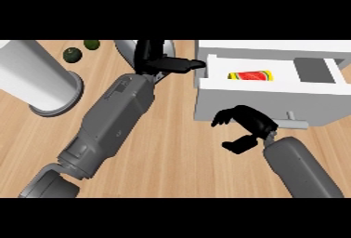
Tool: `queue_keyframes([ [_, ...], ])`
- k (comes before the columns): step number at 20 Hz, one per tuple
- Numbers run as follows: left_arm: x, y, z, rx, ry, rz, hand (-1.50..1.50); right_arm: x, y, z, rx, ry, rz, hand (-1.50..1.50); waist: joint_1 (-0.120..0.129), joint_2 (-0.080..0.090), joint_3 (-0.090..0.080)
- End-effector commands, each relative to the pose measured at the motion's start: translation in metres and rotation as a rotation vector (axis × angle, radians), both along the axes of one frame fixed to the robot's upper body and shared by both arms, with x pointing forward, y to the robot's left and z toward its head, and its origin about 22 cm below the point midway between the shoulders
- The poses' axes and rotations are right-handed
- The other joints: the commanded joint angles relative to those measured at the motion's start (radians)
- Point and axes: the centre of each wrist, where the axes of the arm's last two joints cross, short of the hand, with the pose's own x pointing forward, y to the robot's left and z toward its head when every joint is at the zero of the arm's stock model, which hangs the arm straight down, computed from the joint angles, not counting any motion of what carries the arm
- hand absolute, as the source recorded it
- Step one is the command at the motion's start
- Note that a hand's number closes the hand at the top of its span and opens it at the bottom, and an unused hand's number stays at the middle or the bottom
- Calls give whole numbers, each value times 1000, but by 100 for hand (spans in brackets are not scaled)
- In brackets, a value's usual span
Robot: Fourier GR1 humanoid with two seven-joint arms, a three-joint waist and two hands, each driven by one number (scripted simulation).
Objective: Pick up the cup, place it into the drawer and close the drawer
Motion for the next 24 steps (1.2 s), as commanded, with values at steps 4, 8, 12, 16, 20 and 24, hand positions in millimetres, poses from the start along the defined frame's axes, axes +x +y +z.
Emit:
queue_keyframes([
  [4,-3,29,-7,-31,-3,-14,-150,47,-25,-9,57,-88,-76,150,51,11,2],
  [8,-6,49,-7,-17,-14,-27,-150,67,-48,8,106,-147,-168,150,88,9,3],
  [12,-17,48,-28,-40,14,-56,-150,92,-62,48,163,-237,-246,150,99,22,3],
  [16,-16,59,-23,-19,13,-85,-150,102,-69,66,188,-250,-326,150,124,31,4],
  [20,-18,75,-26,-21,15,-84,-150,106,-87,88,214,-259,-352,150,138,28,2],
  [24,-20,79,-29,-13,19,-101,-150,108,-93,105,239,-259,-346,150,154,32,1],
])
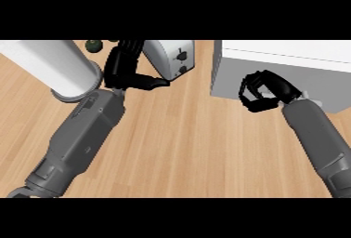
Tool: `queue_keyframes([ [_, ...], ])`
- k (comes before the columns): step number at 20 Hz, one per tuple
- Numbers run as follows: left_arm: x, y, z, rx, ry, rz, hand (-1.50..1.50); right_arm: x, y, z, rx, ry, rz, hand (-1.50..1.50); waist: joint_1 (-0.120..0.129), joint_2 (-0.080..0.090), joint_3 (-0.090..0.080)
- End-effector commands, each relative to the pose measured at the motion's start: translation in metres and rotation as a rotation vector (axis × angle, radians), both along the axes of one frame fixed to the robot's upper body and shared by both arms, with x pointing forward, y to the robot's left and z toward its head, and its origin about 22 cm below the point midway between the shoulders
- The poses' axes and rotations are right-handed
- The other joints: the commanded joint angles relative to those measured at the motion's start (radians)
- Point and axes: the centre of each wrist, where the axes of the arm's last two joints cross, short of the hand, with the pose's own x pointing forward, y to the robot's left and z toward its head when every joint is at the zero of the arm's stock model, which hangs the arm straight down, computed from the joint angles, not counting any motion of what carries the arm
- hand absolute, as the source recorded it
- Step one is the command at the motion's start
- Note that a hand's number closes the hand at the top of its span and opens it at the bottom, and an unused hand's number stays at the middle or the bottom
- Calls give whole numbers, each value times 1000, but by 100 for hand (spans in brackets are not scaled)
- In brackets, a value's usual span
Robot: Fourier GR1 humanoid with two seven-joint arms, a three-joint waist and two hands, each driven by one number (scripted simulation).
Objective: Pick up the cup, place it into the drawer and close the drawer
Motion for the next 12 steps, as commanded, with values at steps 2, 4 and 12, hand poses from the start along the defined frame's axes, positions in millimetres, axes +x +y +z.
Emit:
queue_keyframes([
  [2,-1,0,2,-1,-7,-25,-150,32,-31,88,-39,-192,-183,150,39,26,-5],
  [4,-4,5,-3,-17,-5,-28,-150,30,-37,90,-24,-191,-188,150,51,22,-6],
  [12,-7,11,-6,-10,-5,-52,-150,26,-45,95,19,-158,-170,150,61,28,-6],
])
